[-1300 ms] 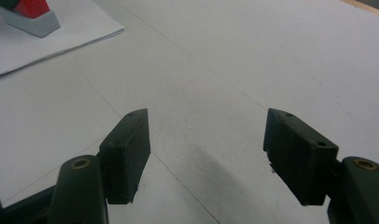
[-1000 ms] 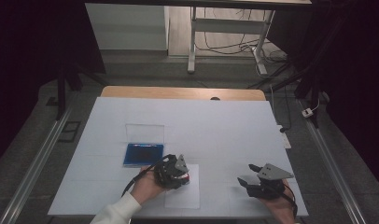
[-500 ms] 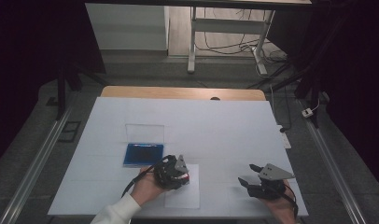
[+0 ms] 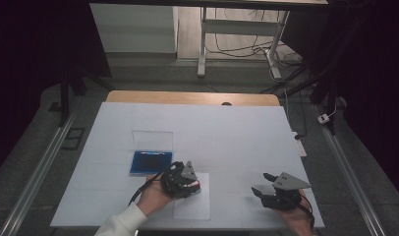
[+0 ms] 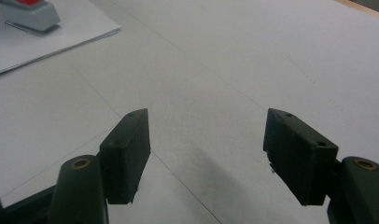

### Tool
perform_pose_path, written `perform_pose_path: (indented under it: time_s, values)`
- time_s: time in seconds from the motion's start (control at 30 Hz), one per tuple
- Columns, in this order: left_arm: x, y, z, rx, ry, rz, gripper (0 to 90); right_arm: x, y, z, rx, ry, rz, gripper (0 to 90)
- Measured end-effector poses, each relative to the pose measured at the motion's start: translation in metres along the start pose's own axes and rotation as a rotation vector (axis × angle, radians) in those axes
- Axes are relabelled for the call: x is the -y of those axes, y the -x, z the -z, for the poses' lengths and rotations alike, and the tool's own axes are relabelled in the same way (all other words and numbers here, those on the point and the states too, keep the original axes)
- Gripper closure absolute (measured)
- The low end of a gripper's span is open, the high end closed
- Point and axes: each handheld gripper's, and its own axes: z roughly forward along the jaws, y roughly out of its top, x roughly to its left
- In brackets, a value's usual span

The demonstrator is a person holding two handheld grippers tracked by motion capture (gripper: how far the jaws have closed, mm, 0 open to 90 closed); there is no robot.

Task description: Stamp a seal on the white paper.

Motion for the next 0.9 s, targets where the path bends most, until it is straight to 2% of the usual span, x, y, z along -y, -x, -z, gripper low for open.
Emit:
perform_pose_path:
  time_s: [0.17,0.33,0.9]
  values:
    - [0.0,-0.004,0.014,0.031,0.056,0.019,70.2,0.0,-0.001,0.001,0.006,0.002,0.002,31.2]
    - [-0.001,-0.006,0.022,0.043,0.085,0.019,70.1,0.0,0.0,0.001,0.006,0.0,0.003,31.2]
    - [0.002,-0.014,0.051,0.039,0.161,0.038,70.1,0.001,0.0,0.0,0.0,0.003,0.002,31.3]
